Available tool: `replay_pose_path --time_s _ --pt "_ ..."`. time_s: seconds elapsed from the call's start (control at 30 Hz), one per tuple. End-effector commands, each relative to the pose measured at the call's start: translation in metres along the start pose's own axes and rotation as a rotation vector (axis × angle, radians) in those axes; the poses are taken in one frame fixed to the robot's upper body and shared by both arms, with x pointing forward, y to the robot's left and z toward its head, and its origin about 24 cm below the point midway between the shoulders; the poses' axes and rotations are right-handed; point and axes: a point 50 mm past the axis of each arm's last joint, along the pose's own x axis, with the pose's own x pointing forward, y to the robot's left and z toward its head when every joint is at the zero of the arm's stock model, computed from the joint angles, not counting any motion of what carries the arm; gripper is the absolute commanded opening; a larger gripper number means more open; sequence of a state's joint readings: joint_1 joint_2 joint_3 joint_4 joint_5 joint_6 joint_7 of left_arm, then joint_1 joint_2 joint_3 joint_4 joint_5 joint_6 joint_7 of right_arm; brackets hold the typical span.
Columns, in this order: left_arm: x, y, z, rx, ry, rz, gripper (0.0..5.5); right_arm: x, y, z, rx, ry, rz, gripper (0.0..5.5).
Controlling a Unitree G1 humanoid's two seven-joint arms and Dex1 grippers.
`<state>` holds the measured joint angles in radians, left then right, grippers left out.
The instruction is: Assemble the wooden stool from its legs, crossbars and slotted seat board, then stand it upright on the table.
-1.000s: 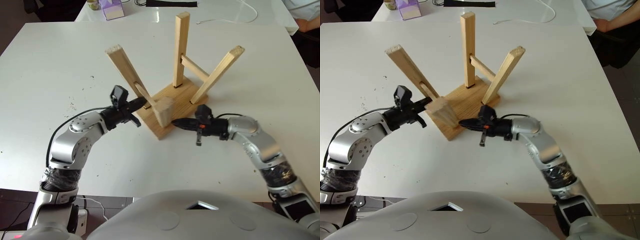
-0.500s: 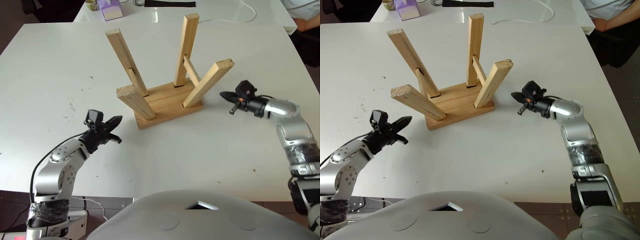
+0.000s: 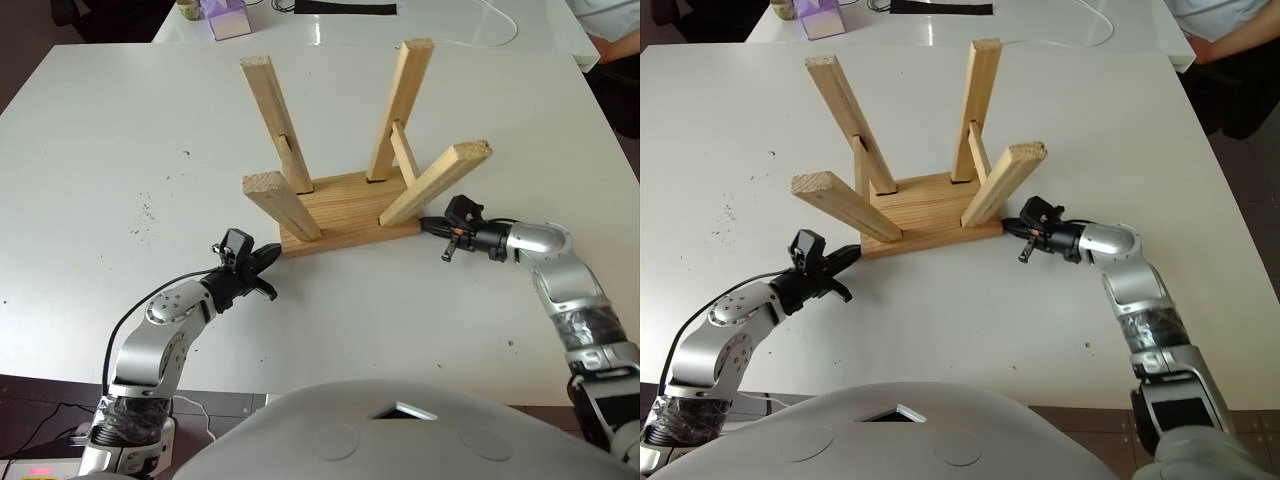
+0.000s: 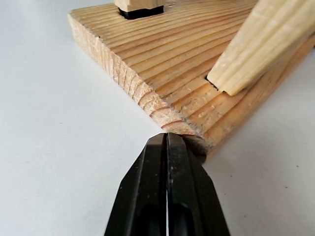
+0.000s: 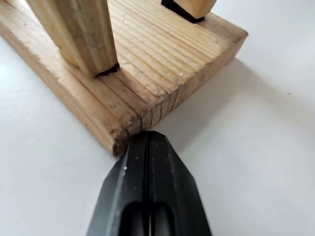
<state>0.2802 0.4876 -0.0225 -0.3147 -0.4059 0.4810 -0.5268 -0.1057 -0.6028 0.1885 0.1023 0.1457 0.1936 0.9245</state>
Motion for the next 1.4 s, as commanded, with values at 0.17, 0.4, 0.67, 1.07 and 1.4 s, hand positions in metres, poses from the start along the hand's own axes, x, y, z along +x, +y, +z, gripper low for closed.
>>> replay_pose_path --time_s 0.17,0.4,0.67,1.07,1.4 --pt "-0.001 -0.027 -0.012 -0.050 0.022 -0.102 0.01 -0.015 0.035 0.001 0.044 -0.009 0.072 0.00" --pt "-0.011 -0.035 -0.004 -0.045 -0.010 -0.120 0.01 -0.019 0.044 0.007 0.048 -0.034 0.107 0.00" --pt "-0.053 -0.067 0.038 -0.013 -0.142 -0.205 0.01 -0.066 0.076 0.053 0.052 -0.157 0.273 0.00" --pt "-0.068 -0.061 0.071 0.089 -0.174 -0.234 0.01 -0.086 0.054 0.102 -0.053 -0.236 0.250 0.00" --pt "-0.071 -0.031 0.052 0.094 -0.088 -0.081 0.01 -0.088 0.037 0.070 0.008 -0.114 0.178 0.00"
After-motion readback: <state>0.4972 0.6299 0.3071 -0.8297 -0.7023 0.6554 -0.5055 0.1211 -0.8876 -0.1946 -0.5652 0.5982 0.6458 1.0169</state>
